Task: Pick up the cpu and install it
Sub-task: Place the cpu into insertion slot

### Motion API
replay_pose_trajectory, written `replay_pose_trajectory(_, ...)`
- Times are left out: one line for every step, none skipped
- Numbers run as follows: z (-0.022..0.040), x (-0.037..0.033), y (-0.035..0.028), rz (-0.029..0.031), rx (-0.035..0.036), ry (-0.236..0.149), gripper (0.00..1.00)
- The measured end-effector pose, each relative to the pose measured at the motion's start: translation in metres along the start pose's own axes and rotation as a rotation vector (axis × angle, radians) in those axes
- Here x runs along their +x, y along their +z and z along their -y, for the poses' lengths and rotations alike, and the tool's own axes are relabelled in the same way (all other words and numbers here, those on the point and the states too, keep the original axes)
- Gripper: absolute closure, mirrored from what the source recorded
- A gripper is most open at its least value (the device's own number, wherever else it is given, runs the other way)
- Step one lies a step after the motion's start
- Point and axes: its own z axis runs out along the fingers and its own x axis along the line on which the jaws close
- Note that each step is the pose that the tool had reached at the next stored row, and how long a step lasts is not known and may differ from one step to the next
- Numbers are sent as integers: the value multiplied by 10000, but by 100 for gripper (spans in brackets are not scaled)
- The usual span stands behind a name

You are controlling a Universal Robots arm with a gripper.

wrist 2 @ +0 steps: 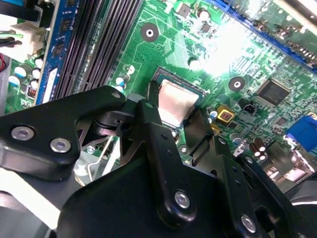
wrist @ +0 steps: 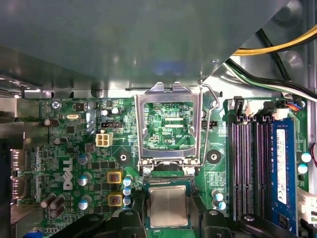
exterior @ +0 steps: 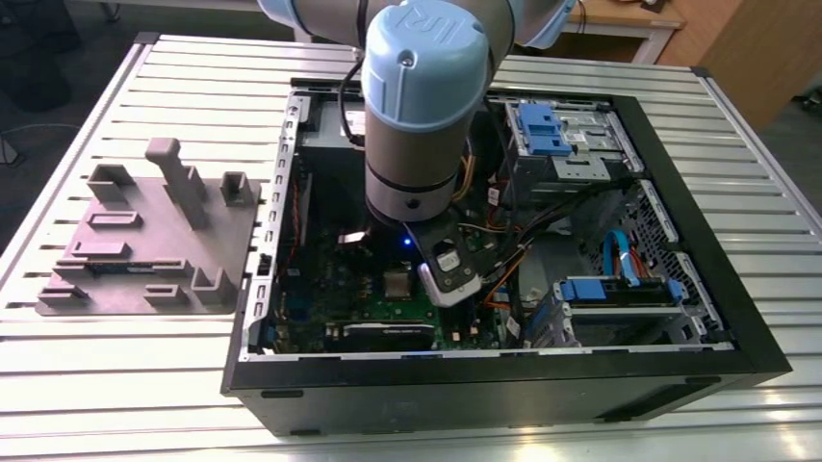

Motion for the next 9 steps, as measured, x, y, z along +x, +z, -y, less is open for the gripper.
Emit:
replay_pose_trajectory(0, -2, 0, -2, -14, 1, 55)
replay_pose_trajectory(0, -8, 2, -3, -28, 2, 55)
replay_pose_trajectory(0, -10, 2, -3, -42, 2, 55)
replay_pose_trajectory(0, -10, 3, -3, -47, 3, 55)
replay_pose_trajectory(0, -10, 3, -2, -49, 4, 55)
replay_pose_trajectory(0, -10, 3, -3, -50, 3, 55)
replay_pose_trajectory(0, -11, 3, -3, -50, 3, 55)
replay_pose_trajectory(0, -11, 3, -3, -50, 2, 55)
replay_pose_trajectory(0, -11, 3, -3, -50, 2, 55)
